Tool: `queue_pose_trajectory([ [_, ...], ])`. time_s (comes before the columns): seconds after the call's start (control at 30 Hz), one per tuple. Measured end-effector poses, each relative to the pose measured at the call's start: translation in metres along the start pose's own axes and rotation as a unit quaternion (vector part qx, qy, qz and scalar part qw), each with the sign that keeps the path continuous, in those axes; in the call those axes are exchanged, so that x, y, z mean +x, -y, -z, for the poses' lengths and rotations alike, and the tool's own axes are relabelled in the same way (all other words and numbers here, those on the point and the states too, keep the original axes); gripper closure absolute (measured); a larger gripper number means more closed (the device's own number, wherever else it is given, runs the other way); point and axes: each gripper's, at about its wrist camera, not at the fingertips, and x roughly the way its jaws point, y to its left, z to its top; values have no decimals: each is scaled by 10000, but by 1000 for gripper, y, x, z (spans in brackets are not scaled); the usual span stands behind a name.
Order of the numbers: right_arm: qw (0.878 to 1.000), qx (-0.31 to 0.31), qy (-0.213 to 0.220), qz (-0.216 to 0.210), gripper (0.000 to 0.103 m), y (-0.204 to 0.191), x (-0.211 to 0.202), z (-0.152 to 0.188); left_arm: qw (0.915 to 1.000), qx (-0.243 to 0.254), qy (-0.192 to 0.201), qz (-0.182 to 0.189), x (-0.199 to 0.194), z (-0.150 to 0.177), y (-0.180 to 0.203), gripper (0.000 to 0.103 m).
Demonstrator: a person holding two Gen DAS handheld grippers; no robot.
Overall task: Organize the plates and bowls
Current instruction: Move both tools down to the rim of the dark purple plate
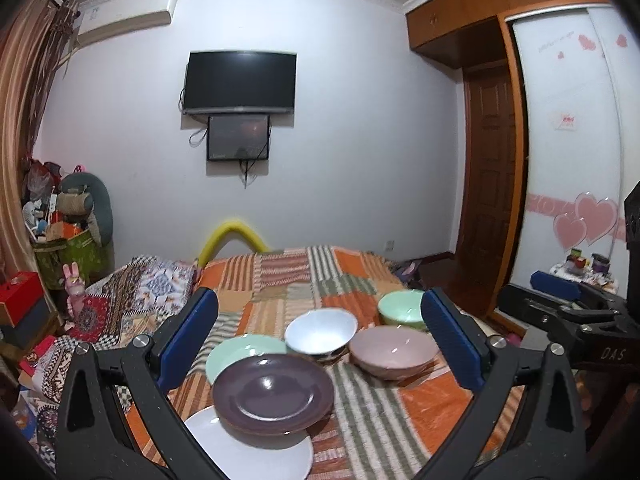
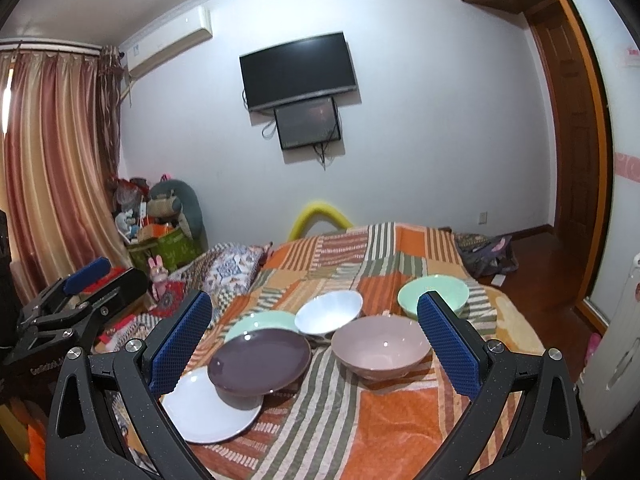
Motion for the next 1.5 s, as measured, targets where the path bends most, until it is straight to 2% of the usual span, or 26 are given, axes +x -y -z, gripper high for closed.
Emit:
queue_pose_trajectory([
  [0.27,9984,-42,-558,-21,1,-1,35,11,9982,-55,-532,-286,39,26,-36,0],
  [0.47,9939,-8,-1095,-81,9,-3,71,21,9920,-610,-1036,-391,78,42,-85,2],
  [0.7,9873,33,-1581,-129,19,-8,114,29,9818,-906,-1585,-522,124,62,-126,14],
  [0.9,9808,51,-1947,-88,29,-11,148,40,9722,-859,-2092,-607,165,86,-150,25],
  [1.13,9714,-42,-2370,-115,43,-15,185,55,9609,-831,-2612,-388,200,113,-165,34],
  [1.37,9593,10,-2823,-123,45,-11,207,80,9504,-621,-3032,-309,221,133,-173,34],
  [1.43,9557,62,-2942,-127,49,-9,211,85,9465,-692,-3143,-220,225,138,-175,35],
  [1.47,9543,75,-2984,-123,50,-8,213,86,9449,-760,-3180,-156,227,142,-177,37],
  [1.5,9527,87,-3036,-131,52,-8,214,87,9433,-795,-3220,-117,229,144,-178,43],
])
